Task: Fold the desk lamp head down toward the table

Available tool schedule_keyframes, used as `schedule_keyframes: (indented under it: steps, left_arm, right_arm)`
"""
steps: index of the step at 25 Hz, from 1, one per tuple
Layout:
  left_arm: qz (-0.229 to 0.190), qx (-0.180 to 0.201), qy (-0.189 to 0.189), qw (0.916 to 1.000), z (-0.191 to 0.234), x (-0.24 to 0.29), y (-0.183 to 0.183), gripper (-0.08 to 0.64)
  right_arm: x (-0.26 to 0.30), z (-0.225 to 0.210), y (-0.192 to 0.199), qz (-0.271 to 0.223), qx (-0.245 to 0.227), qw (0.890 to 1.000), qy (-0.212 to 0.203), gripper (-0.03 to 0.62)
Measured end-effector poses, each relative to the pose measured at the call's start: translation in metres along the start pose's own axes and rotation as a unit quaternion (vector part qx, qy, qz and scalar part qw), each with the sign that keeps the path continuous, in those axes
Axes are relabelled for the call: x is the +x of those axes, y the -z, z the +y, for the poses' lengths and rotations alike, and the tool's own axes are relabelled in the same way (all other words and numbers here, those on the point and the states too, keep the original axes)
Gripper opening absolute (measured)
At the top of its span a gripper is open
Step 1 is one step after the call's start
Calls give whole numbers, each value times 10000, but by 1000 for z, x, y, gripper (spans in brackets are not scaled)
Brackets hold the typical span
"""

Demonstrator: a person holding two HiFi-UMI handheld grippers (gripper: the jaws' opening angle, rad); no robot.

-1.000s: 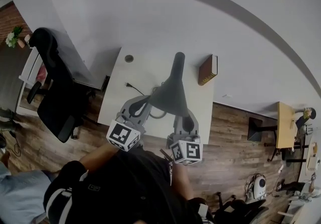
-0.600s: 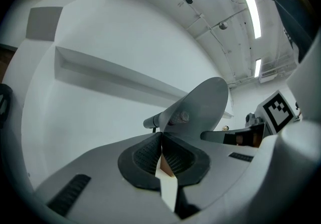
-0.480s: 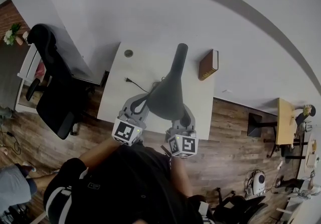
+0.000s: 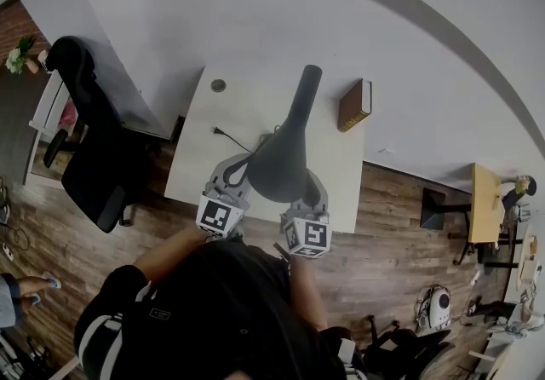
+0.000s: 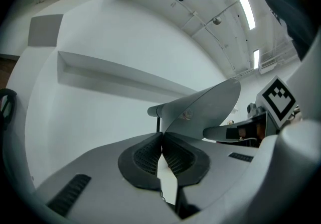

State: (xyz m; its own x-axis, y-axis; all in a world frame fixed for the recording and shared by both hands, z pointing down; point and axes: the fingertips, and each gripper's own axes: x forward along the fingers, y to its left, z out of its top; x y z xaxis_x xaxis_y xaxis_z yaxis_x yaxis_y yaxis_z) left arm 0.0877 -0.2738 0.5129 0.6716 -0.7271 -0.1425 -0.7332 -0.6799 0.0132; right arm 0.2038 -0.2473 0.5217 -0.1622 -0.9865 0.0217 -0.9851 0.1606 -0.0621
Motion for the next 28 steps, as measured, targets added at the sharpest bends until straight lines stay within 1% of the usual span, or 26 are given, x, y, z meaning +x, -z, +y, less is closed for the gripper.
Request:
schedule_keyframes:
  steps: [5,8,12,16,22,25,28]
  left_arm:
    - [58,225,54,9997,4,5,15,28]
    - [43,330,92,9994,5,6,24,28]
    - [-22,462,102,9989,6,11,30,28]
    - [3,590,126,9982,6,13,36,28]
    - [-46,628,143,9979,7,14,39,28]
    - [-22,651,153,9978,8,14,40,28]
    - [8,619,141,9980,7,14,40,28]
  right_arm:
    - [8,-3,12,-12,-116,9999,21,17]
    - [11,-4,19,69,-154,9998,58,17]
    - [17,-9,26,116,-214,9996,106,18]
    - [19,-11,31,130,-277,9994,131,18]
    - [21,-12,34,187,-308,9992,161,18]
    - [20,-12,35,281,-331,9989,199,20]
    - [14,-10,34,433,-463,9978,179,33]
